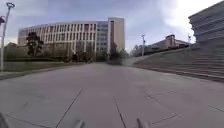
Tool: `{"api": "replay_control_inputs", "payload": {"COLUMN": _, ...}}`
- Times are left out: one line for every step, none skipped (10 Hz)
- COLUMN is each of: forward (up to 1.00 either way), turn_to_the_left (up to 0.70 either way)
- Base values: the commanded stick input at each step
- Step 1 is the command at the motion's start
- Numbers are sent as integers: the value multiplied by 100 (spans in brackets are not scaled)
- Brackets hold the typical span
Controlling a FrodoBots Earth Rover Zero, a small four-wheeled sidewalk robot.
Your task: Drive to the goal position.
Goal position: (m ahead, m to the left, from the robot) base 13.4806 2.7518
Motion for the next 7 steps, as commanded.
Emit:
{"api": "replay_control_inputs", "payload": {"forward": 100, "turn_to_the_left": 27}}
{"api": "replay_control_inputs", "payload": {"forward": 100, "turn_to_the_left": 22}}
{"api": "replay_control_inputs", "payload": {"forward": 100, "turn_to_the_left": 0}}
{"api": "replay_control_inputs", "payload": {"forward": 100, "turn_to_the_left": 0}}
{"api": "replay_control_inputs", "payload": {"forward": 100, "turn_to_the_left": 0}}
{"api": "replay_control_inputs", "payload": {"forward": 100, "turn_to_the_left": 0}}
{"api": "replay_control_inputs", "payload": {"forward": 100, "turn_to_the_left": 0}}
